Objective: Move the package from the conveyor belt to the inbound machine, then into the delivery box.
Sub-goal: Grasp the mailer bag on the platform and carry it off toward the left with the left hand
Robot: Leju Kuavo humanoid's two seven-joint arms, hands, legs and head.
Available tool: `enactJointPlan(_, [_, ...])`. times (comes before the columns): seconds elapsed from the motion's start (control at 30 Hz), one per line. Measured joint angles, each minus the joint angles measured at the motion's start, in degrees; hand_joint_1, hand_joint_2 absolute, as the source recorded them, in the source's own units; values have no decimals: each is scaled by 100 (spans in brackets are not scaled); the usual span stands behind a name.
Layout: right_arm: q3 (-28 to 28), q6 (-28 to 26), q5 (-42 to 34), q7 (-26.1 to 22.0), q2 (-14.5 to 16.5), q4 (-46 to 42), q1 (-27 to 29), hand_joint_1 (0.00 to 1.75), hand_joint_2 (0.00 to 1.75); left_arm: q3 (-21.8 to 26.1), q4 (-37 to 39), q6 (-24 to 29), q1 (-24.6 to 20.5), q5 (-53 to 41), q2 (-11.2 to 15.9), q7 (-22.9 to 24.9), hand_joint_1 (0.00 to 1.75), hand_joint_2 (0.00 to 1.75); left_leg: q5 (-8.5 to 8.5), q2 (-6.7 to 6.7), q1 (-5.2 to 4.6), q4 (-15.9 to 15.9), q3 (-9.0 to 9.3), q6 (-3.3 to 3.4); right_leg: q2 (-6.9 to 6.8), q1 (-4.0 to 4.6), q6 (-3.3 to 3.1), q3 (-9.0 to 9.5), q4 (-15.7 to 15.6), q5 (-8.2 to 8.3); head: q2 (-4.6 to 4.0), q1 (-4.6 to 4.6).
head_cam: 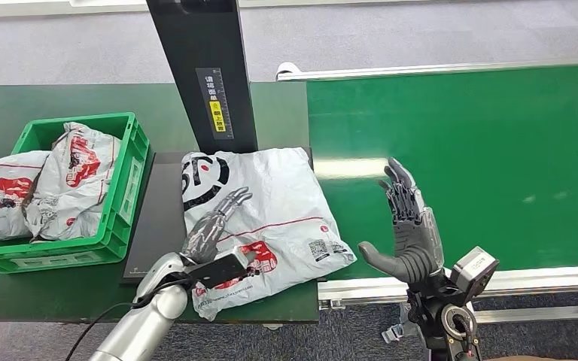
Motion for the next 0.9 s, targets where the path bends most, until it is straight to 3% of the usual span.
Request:
enactJointPlan(0.33, [-37,75,-53,70,154,38,20,0,175,-321,1967,69,-783,-50,-485,-147,5,175,0,-10,0,-1,10,0,-10,0,0,23,0,-1,-1,0])
enactJointPlan(0.47, [-35,75,-54,70,169,85,10,0,175,-369,2282,86,-940,-22,-547,-197,174,175,1,-17,-1,-2,22,1,-17,-1,0,39,0,-2,0,-1])
enactJointPlan(0.9, [-9,-36,-133,54,167,315,-74,0,175,-369,2280,320,-998,437,-478,-388,175,175,6,-18,0,-2,27,3,-18,-1,0,42,1,0,-1,-1])
